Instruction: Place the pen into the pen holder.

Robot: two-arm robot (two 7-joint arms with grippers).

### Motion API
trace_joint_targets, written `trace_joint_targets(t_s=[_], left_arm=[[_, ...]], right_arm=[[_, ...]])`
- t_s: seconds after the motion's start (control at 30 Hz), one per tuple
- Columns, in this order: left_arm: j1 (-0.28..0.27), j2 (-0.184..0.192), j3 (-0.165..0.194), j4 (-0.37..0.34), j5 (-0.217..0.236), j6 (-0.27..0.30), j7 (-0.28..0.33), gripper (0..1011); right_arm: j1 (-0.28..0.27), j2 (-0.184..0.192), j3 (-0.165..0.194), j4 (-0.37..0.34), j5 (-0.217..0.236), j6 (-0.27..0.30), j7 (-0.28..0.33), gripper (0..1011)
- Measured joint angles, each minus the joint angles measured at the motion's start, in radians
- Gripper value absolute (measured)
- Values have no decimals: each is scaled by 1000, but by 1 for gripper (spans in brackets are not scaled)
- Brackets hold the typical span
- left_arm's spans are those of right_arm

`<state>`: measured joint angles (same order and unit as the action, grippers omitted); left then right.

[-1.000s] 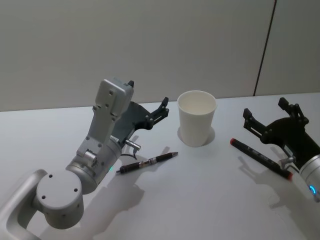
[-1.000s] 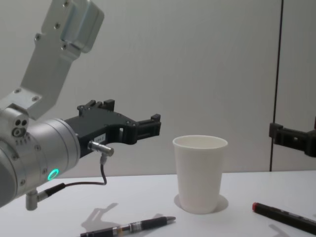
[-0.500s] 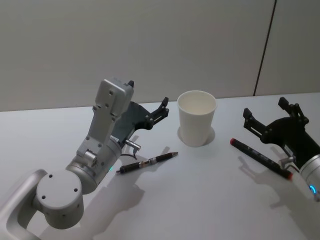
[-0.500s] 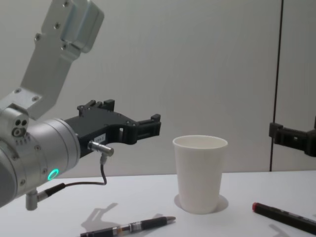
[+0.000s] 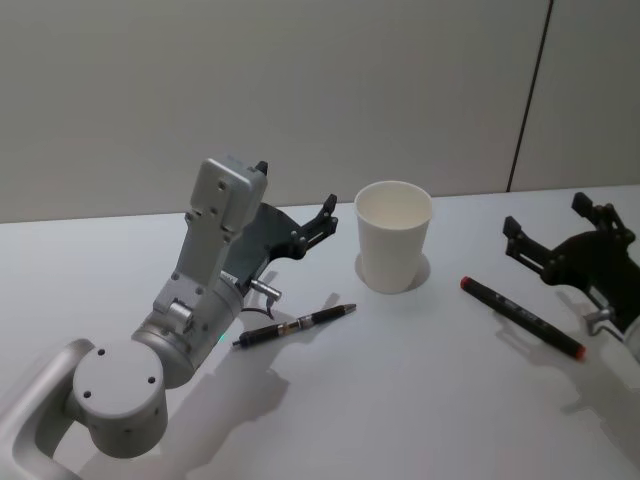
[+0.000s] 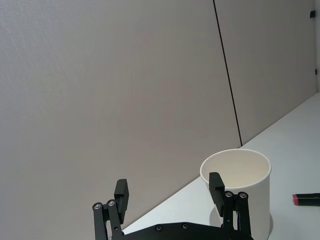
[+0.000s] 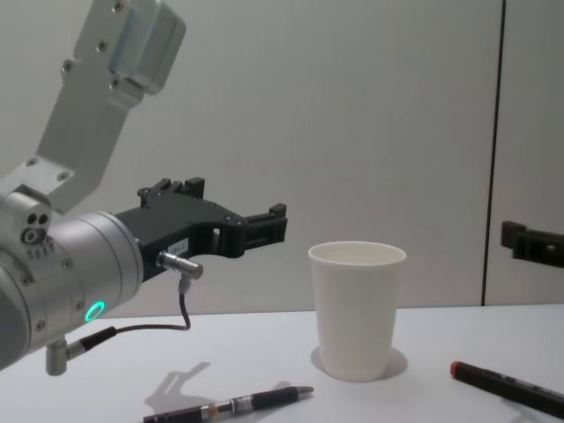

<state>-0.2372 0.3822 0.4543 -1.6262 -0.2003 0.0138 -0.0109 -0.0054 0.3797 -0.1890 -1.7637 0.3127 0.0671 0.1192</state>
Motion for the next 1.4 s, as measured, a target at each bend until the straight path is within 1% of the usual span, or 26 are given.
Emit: trace_joint_targets(t_s=[0.5, 0.63, 0.83, 1.07, 1.17, 1.4], left_arm=[[0, 0, 0, 0, 0, 0, 0, 1001], [0, 0, 0, 0, 0, 0, 0, 1001], [0, 0, 0, 0, 0, 0, 0, 1001], [0, 0, 0, 0, 0, 0, 0, 1001], [0, 0, 0, 0, 0, 0, 0, 1001], [0, 0, 0, 0, 0, 0, 0, 1001]], right_arm=[[-51, 71, 50, -77, 54, 83, 5, 1002], [-62, 87, 62, -84, 65, 102, 4, 1001], [-68, 107, 74, -85, 71, 123, 15, 1001], [-58, 126, 84, -62, 70, 158, 53, 1001], [-52, 129, 84, -54, 67, 170, 65, 1001], [-23, 129, 77, -28, 55, 229, 108, 1002]])
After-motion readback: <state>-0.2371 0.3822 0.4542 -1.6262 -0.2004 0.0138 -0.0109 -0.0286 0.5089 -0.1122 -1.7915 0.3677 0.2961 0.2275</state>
